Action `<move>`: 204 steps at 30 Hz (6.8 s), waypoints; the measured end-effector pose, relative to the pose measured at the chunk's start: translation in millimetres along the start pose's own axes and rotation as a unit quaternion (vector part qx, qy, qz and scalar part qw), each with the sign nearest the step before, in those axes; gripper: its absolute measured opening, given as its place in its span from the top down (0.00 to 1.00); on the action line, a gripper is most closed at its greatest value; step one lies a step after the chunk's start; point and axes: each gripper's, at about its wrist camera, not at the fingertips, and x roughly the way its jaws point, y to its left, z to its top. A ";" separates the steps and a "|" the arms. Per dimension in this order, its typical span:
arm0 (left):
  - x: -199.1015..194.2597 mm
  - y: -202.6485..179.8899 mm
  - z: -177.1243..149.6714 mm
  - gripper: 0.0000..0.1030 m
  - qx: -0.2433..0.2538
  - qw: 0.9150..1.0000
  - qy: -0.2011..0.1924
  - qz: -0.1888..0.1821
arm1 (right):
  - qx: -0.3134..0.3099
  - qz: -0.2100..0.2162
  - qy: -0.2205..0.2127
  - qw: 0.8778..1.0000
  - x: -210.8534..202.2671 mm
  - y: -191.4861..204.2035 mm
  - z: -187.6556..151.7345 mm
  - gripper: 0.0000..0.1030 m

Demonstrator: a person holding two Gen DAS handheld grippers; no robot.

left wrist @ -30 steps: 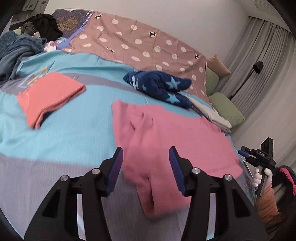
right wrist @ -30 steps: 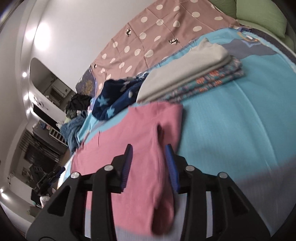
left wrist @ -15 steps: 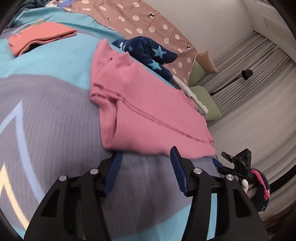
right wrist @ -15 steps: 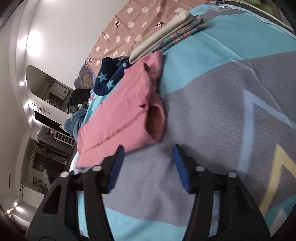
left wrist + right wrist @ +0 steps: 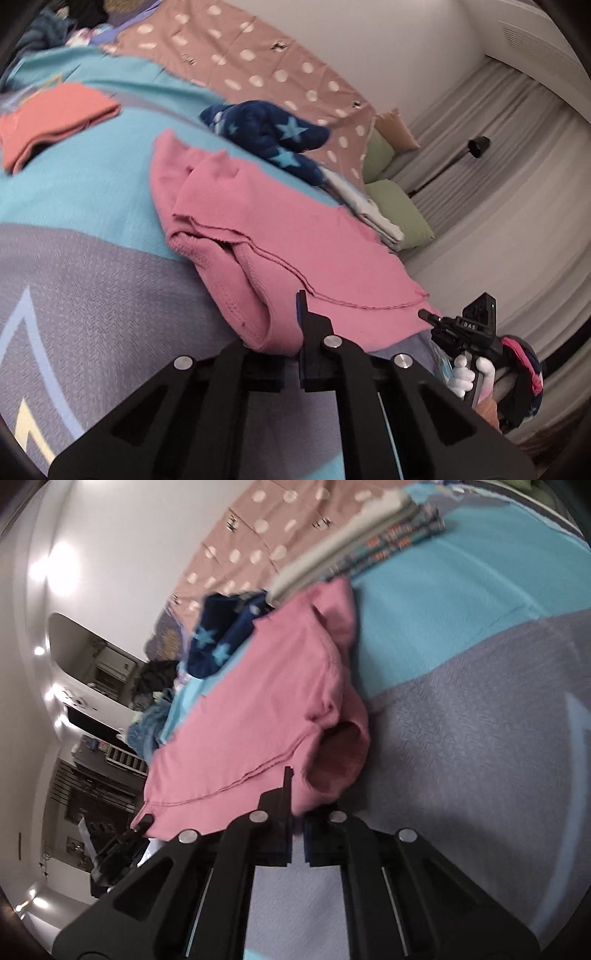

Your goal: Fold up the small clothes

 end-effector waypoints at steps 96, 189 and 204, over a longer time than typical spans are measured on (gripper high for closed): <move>-27.1 -35.6 62.1 0.87 0.046 0.993 -0.048 0.098 | -0.083 -0.017 -0.065 0.994 -81.5 39.0 51.3 0.96; 63.4 -217.1 -130.4 0.59 0.283 0.941 0.170 -0.078 | -0.072 -0.047 -0.011 0.996 -133.2 -36.3 -88.2 0.72; 169.6 -300.2 -194.1 0.33 0.400 0.867 0.278 -0.105 | -0.089 -0.044 0.027 0.995 -96.7 -50.6 -17.5 0.60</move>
